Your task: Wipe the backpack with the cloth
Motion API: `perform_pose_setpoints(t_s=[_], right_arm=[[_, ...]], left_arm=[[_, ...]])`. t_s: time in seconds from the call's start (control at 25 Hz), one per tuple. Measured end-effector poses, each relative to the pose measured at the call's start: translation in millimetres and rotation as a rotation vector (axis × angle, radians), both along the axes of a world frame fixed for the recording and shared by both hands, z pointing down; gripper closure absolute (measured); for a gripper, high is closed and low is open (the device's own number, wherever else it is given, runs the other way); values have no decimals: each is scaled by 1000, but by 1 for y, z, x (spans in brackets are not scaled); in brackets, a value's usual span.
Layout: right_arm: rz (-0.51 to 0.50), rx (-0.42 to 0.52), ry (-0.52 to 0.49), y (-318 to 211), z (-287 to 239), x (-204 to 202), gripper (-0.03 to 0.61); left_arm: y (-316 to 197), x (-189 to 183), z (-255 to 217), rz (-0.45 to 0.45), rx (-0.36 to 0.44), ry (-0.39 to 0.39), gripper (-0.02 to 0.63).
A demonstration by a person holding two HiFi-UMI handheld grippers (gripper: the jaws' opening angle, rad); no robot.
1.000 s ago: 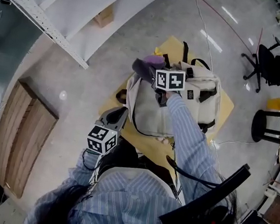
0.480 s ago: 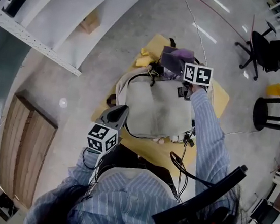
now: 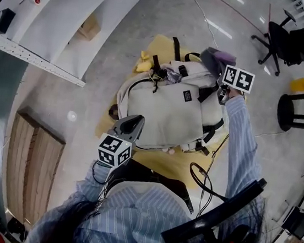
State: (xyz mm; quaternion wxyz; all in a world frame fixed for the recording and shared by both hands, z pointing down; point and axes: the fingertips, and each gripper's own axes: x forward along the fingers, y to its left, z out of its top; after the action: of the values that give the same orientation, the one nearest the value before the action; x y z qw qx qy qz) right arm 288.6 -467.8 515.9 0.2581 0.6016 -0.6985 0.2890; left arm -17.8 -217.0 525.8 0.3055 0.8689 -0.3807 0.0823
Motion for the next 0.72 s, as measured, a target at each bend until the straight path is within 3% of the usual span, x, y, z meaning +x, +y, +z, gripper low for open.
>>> perform_pose_setpoints(t_s=[0.24, 0.4, 0.72], right_arm=[[53, 9, 9, 6, -2, 31, 529], [29, 55, 24, 1, -14, 36, 529], [-2, 88, 163, 7, -31, 62, 529]], left_arm=[[4, 4, -1, 14, -1, -10, 592], [7, -1, 0, 3, -2, -18, 592], [16, -8, 2, -18, -2, -32, 592]])
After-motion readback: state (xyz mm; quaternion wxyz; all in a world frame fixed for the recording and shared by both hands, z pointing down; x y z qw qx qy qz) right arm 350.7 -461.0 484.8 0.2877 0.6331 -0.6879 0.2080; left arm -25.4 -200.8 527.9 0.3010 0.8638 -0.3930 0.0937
